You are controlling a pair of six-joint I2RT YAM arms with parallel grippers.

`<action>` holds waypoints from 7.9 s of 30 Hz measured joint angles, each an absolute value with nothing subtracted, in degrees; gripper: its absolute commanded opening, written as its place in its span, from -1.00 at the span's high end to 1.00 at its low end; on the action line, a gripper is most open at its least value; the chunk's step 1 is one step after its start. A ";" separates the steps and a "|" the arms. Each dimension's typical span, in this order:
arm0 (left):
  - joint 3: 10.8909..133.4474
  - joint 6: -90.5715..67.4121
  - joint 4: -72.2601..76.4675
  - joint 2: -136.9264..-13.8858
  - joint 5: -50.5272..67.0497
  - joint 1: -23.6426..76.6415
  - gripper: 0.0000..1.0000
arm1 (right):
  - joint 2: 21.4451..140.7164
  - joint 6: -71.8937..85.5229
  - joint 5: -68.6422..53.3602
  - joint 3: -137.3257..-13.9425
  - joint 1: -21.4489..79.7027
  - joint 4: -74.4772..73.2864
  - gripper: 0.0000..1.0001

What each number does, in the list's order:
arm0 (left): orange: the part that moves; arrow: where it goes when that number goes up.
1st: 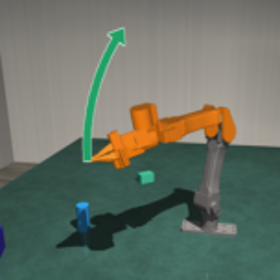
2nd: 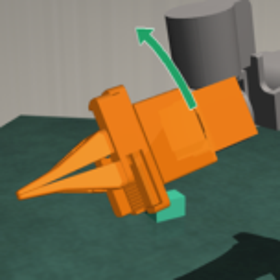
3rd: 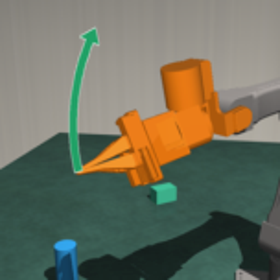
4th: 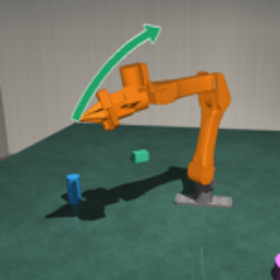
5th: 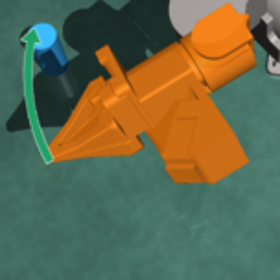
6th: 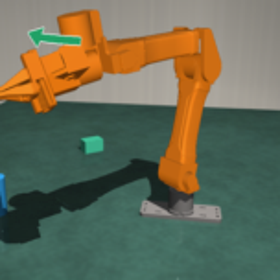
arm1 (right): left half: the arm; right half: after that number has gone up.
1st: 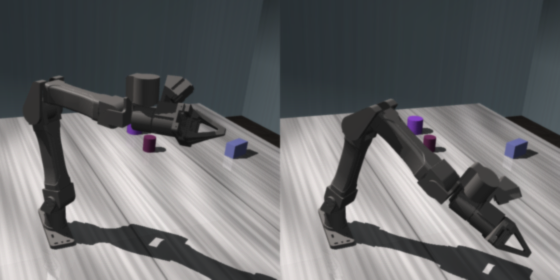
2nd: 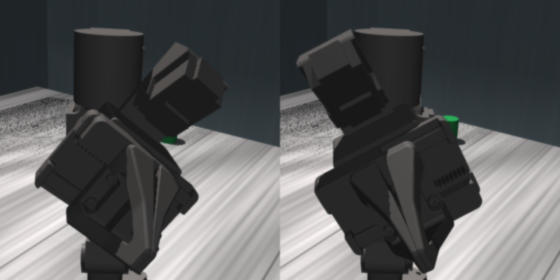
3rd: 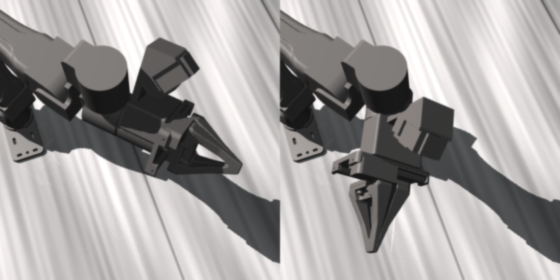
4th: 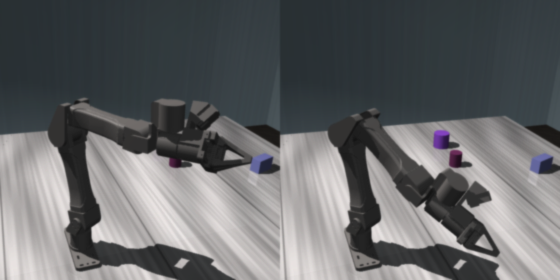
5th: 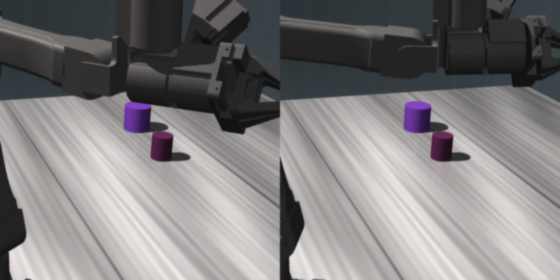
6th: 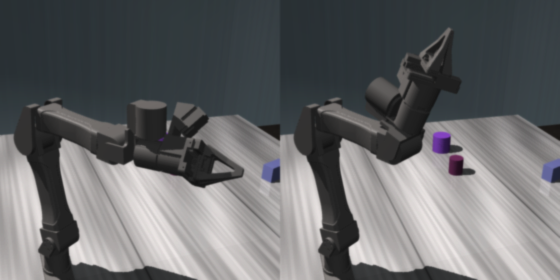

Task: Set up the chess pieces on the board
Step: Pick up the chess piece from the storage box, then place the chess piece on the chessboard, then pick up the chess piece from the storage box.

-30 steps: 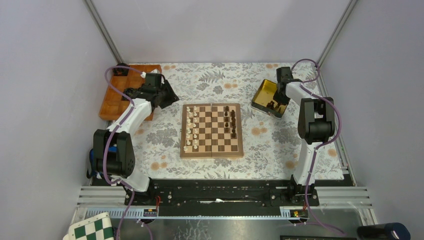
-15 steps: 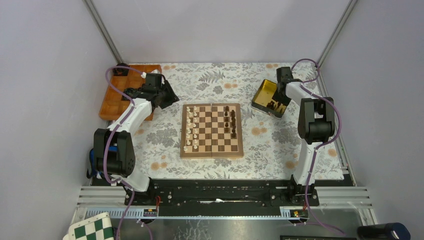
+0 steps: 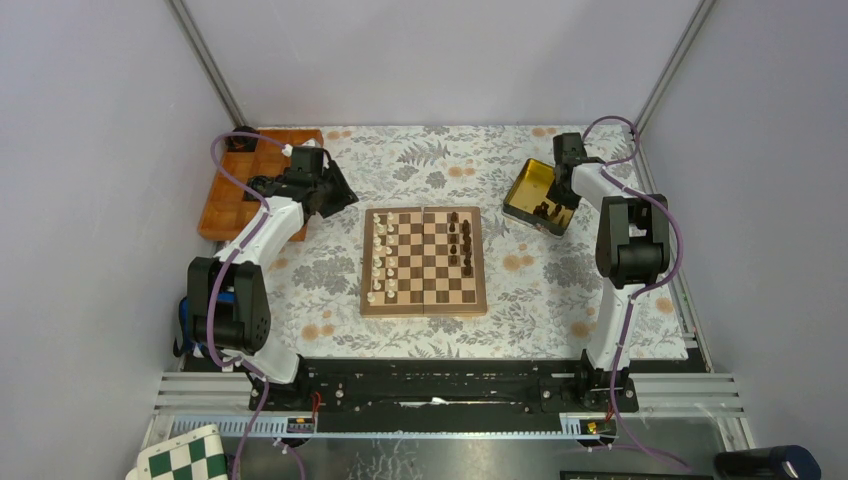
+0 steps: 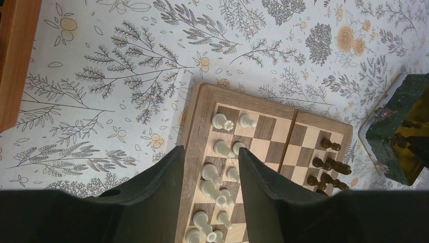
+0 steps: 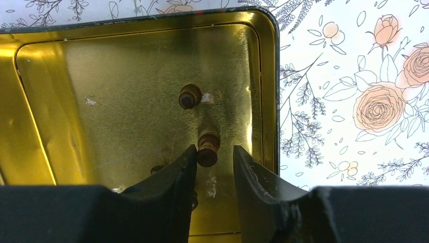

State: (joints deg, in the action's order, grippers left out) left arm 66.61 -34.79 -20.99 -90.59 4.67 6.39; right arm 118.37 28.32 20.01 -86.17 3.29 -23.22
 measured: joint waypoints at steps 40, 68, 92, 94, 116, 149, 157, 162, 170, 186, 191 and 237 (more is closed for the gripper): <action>64.45 -35.51 -21.47 -83.31 3.81 6.39 0.00 | 104.73 25.02 18.83 -83.35 5.72 -23.42 1.00; 60.38 -37.91 -21.54 -79.75 3.81 8.43 0.00 | 109.82 18.59 10.24 -95.42 24.62 -32.91 0.99; 58.85 -38.02 -21.37 -78.89 3.84 8.97 -0.01 | 120.77 18.00 9.69 -101.06 30.87 -35.46 0.98; 58.74 -38.02 -21.34 -78.89 3.84 8.97 -0.01 | 121.25 18.00 9.58 -101.06 30.87 -35.46 0.98; 58.35 -38.00 -21.30 -78.89 3.84 8.97 0.00 | 124.16 17.98 9.32 -102.39 30.87 -35.18 0.96; 57.36 -38.00 -20.99 -79.05 3.86 8.97 0.00 | 124.73 17.23 9.30 -103.13 30.87 -35.03 0.18; 57.36 -38.02 -20.99 -78.98 3.86 8.97 -0.01 | 124.66 16.60 9.30 -103.13 30.87 -34.96 0.16; 57.34 -38.02 -20.97 -78.85 3.84 8.97 -0.01 | 124.11 16.03 9.56 -104.51 30.87 -35.40 0.09; 57.36 -38.02 -20.99 -78.56 3.62 8.97 -0.01 | 117.21 17.50 10.85 -104.99 28.42 -35.05 -0.17; 58.57 -38.02 -21.04 -79.00 3.55 8.97 -0.20 | 105.36 25.61 15.84 -87.39 9.08 -29.15 -0.27; 58.70 -38.00 -21.02 -79.48 3.55 8.97 -0.20 | 105.49 27.03 15.44 -83.94 7.46 -28.77 -0.26; 59.27 -38.00 -21.08 -81.65 3.42 8.97 -0.20 | 115.68 28.34 13.74 -83.57 5.45 -23.33 0.23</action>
State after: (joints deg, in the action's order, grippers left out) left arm 59.27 -38.00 -21.08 -81.65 3.42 8.97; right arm 115.68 28.34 13.74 -83.57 5.45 -23.33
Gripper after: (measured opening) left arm 0.600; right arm 0.397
